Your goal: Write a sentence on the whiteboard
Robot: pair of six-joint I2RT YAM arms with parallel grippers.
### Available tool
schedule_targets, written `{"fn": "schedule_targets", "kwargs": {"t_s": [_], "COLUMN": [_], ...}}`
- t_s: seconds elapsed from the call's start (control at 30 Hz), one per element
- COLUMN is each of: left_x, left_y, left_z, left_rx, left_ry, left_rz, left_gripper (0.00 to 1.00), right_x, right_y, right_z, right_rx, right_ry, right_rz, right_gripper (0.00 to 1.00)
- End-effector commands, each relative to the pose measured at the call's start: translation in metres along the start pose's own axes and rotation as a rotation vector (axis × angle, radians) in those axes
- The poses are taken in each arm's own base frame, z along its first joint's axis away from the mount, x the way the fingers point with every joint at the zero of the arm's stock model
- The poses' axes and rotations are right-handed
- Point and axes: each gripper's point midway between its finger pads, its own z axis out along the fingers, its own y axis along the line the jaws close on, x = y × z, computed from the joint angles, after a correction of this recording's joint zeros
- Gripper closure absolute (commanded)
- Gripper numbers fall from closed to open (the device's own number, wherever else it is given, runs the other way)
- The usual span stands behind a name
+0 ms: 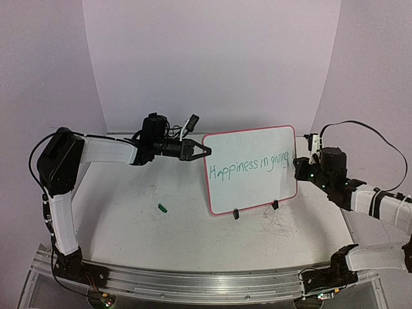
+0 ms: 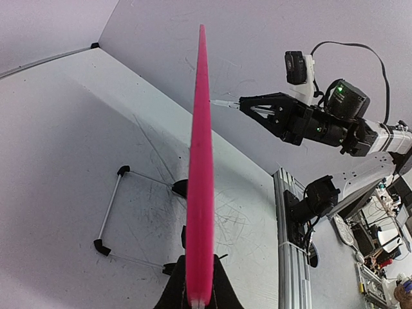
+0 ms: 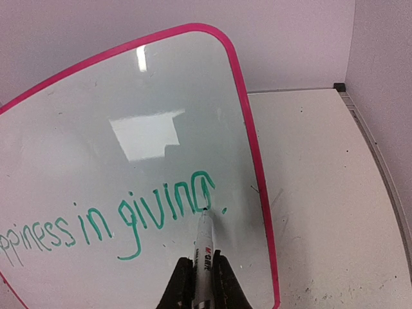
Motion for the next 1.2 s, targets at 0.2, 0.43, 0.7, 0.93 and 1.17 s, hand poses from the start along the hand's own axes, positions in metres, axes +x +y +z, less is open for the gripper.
{"fn": "schedule_targets", "kwargs": {"t_s": [0.2,0.43,0.7,0.93,1.17], "left_x": [0.01,0.01,0.01,0.009,0.009], "left_y": [-0.025,-0.026,-0.026,-0.026,-0.027], "left_z": [0.006,0.005,0.005,0.005,0.005], "left_rx": [0.051,0.052,0.053,0.053,0.054], "left_ry": [0.047,0.047,0.047,0.046,0.046], "left_rz": [0.012,0.013,0.013,0.015,0.016], "left_gripper": [1.0,1.0,1.0,1.0,1.0], "right_x": [-0.046,-0.043,-0.031,-0.021,-0.008], "right_y": [0.011,0.007,0.003,-0.001,-0.002], "right_z": [0.007,0.011,0.013,0.012,0.01], "right_rx": [-0.03,-0.004,0.009,0.019,0.015], "right_ry": [-0.124,-0.119,-0.087,-0.059,-0.026], "right_rz": [0.002,0.002,0.008,0.015,0.02], "right_gripper": [1.0,1.0,1.0,1.0,1.0]}}
